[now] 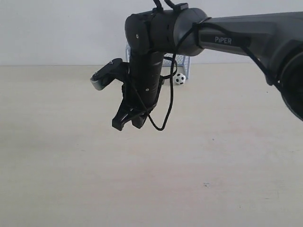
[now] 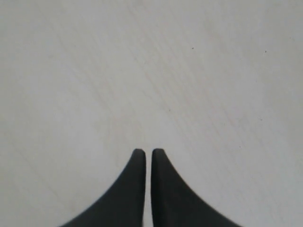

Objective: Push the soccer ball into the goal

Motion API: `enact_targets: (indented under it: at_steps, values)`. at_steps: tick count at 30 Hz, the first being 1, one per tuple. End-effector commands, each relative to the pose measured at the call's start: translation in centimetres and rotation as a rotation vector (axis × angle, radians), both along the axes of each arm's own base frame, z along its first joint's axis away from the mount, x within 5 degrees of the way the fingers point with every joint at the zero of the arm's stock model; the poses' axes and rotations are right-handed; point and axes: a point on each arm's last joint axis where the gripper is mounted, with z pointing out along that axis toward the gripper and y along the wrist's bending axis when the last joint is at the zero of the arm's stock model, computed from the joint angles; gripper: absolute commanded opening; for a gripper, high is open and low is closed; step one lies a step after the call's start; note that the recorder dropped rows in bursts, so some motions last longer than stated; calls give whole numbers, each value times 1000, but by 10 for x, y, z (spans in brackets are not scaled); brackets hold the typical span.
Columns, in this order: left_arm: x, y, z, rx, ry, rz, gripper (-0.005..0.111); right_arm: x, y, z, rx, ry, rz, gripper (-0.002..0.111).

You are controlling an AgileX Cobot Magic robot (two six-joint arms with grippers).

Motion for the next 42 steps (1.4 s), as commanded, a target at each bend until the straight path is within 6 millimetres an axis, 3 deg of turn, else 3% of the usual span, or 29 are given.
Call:
enact_targets:
  at_steps: [1,20,42]
  values:
    - [0,-1,1,-8,-3,-6,6,-4,-4,16,-5,-1,16,0]
    - [0,-1,1,-8,-3,-6,6,-28,-23,44,42,-49,7,0]
    - [0,-1,1,-8,-3,-6,6,-77,-68,84,133,-171,-32,0]
